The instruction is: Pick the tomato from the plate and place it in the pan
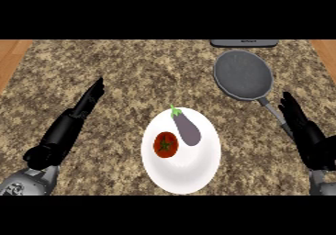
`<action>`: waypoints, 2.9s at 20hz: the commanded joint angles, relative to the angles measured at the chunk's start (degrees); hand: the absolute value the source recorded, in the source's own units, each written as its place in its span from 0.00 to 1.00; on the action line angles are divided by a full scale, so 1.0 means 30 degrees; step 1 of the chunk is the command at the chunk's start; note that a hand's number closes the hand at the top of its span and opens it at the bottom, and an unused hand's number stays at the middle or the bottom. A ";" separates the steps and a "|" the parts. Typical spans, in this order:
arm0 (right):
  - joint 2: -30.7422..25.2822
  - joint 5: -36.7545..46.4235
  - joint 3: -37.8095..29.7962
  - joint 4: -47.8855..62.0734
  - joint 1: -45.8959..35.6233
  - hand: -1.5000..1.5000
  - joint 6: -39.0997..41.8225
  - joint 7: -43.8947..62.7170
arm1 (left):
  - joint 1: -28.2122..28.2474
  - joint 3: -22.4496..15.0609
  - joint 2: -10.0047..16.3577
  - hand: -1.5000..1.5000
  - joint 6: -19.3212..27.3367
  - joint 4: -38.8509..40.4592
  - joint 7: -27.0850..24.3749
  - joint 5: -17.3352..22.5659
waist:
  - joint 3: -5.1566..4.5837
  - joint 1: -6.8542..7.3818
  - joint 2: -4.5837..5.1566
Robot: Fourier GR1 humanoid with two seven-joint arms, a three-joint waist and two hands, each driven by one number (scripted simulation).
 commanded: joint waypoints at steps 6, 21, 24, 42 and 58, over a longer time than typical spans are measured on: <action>0.4411 0.2076 0.3968 -0.4752 -0.3223 1.00 -0.0545 -0.4891 | 0.1205 0.0710 -0.3131 0.50 0.2085 0.0929 -0.1388 0.0854 | 0.0119 0.0851 -0.0387; 0.3171 1.4625 0.7616 -0.7849 0.3608 0.00 -0.6621 -0.0581 | 0.2667 0.0699 -0.4778 0.50 0.1287 0.2520 -0.3020 0.0819 | 0.0125 0.0182 -0.0305; 0.2973 1.6994 0.7970 -0.8060 0.2828 0.00 -0.5341 0.2558 | 0.2427 0.0343 -0.4946 0.50 0.2039 0.1454 -0.2071 0.0147 | 0.0128 0.0276 -0.0330; 0.8224 2.2476 1.0374 0.1180 -0.5890 0.00 0.3308 1.2856 | 0.2532 0.0896 -0.5391 0.50 0.1597 0.1256 -0.1891 -0.0221 | 0.0169 0.0433 -0.0274; 0.8290 2.1281 1.1640 0.2617 -0.5342 0.00 0.0010 1.2720 | 0.3043 0.2372 -0.6227 0.50 0.0003 0.0300 -0.0792 -0.1274 | 0.0173 0.0320 -0.0304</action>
